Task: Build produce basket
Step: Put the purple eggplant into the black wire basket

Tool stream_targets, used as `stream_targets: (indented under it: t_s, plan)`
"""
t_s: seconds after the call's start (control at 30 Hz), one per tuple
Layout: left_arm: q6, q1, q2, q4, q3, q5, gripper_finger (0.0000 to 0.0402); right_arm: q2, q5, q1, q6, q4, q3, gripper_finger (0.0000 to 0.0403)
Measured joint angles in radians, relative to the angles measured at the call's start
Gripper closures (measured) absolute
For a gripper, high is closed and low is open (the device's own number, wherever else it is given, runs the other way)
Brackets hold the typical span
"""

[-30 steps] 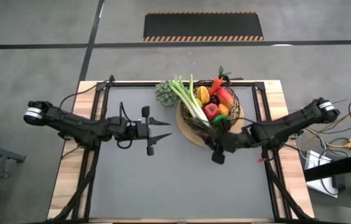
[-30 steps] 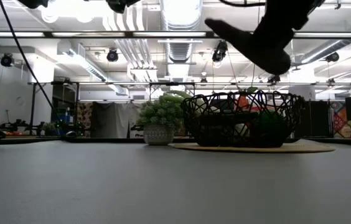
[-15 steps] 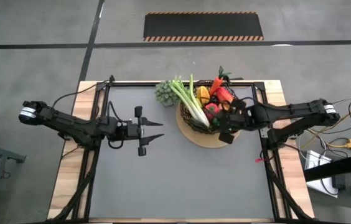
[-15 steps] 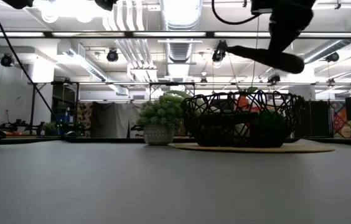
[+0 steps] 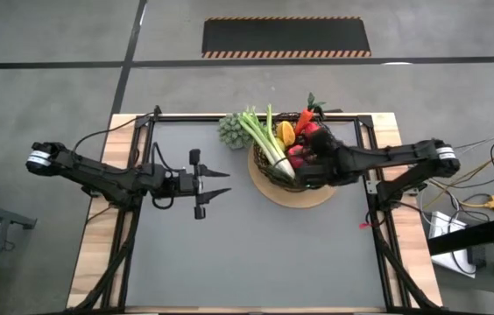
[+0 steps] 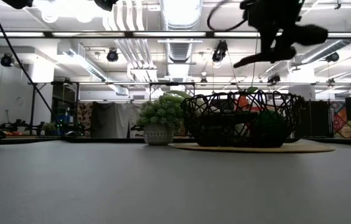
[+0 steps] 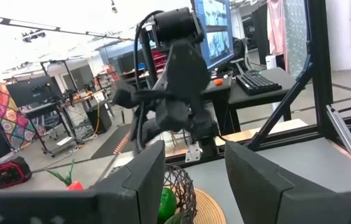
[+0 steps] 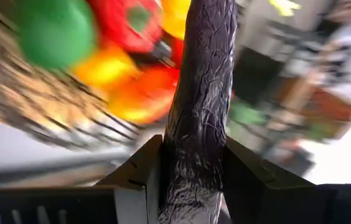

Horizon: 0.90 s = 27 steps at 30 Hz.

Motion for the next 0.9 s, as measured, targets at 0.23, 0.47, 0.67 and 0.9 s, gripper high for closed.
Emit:
stream_targets:
  t_s: [0.23, 0.47, 0.67, 0.9]
  plan:
    - [0.0, 0.0, 0.0, -0.022, 0.0, 0.0, 0.0251, 0.1, 0.268, 0.001, -0.284, -0.008, -0.003, 0.0287]
    - [0.0, 0.0, 0.0, -0.028, 0.0, 0.0, 0.0251, 0.17, 0.305, 0.045, -0.472, -0.028, -0.004, 0.0288]
    - [0.0, 0.0, 0.0, -0.031, 0.0, 0.0, 0.0251, 0.188, 0.288, 0.078, -0.434, -0.04, -0.004, 0.0279]
    - [0.0, 0.0, 0.0, -0.032, 0.0, 0.0, 0.0251, 0.194, 0.185, 0.096, -0.413, -0.055, -0.011, 0.0269]
